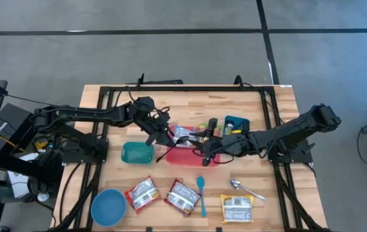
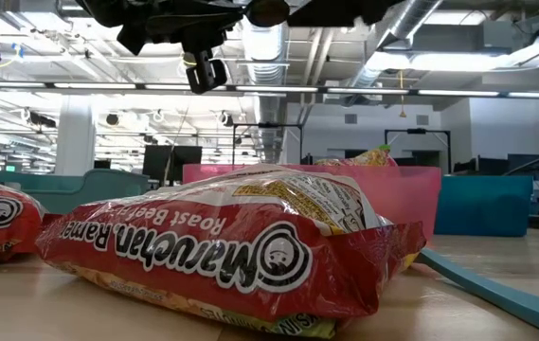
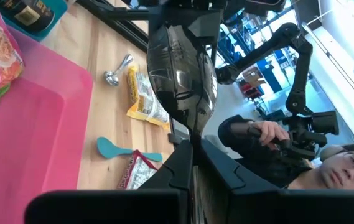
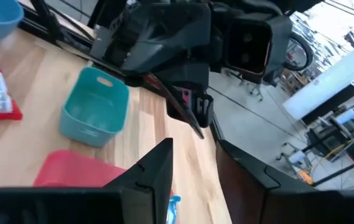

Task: Pick & Place Food Item
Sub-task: Put the black spoon into the green bin

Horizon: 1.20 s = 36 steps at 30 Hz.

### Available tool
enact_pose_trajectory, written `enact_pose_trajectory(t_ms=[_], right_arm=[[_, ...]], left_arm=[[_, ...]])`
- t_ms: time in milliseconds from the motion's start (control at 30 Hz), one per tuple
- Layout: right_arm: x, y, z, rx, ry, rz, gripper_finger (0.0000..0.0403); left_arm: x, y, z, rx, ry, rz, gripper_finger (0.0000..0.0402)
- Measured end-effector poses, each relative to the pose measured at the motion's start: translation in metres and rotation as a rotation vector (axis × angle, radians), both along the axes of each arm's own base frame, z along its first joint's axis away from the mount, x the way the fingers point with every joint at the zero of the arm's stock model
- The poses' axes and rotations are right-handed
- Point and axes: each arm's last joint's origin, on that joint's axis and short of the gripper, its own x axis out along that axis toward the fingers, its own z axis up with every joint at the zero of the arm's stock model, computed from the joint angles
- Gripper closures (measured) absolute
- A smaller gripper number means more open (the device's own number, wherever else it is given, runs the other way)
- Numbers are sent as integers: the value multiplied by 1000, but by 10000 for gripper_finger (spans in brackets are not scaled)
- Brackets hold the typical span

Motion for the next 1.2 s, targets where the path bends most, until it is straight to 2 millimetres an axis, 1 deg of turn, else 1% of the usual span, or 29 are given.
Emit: enact_pose_trajectory(t_ms=[167, 367, 567, 700, 767, 900, 1000, 1200], right_arm=[[2, -2, 1, -14, -13, -4, 287], [2, 0, 2, -13, -27, 4, 287], [3, 1, 4, 2, -49, 39, 287], [3, 1, 6, -25, -52, 62, 287], [5, -1, 4, -26, -48, 59, 287], [12, -6, -6, -19, -29, 57, 287], [15, -9, -6, -25, -40, 40, 287], [13, -9, -2, -17, -61, 43, 290]], left_arm=[[0, 0, 0, -1, 3, 0, 394], [0, 0, 0, 0, 3, 0, 394], [0, 0, 0, 0, 2, 0, 394], [0, 0, 0, 0, 2, 0, 394], [0, 0, 0, 0, 2, 0, 394], [0, 0, 0, 2, 1, 0, 394], [0, 0, 0, 3, -3, 0, 394], [0, 0, 0, 3, -3, 0, 394]])
